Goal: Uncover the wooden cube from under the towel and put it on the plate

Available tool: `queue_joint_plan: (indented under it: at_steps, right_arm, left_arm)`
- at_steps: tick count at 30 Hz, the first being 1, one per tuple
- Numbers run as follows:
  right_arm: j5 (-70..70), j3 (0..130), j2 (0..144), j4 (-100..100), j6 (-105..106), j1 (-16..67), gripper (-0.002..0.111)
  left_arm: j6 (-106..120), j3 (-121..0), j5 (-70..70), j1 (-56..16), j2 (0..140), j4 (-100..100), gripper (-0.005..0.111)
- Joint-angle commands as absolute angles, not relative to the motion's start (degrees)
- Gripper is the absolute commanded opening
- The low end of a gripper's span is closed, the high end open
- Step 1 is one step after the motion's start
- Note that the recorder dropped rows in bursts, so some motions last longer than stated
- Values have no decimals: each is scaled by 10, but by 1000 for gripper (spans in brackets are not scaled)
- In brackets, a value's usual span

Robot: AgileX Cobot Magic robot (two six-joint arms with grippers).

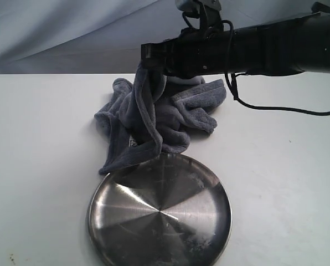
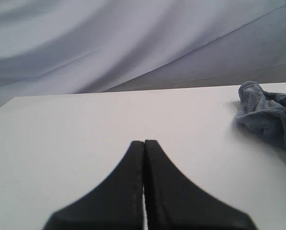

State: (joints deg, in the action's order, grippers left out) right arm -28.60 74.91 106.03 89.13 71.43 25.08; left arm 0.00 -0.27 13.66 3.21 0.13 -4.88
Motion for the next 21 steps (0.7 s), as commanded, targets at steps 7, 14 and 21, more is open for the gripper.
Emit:
queue_joint_plan:
  at_steps: [7,14,21]
  right_arm:
    - [-328,820,1135,962,791,281,0]
    - [-300,895,1236,924,779,308,0]
    - [-302,901,1264,908,779,308,4]
  left_arm:
    - [6,0,131,34,0,-49,0]
    - [6,0,131,34,0,-49,0]
    - [6,0,131,34,0,-49,0]
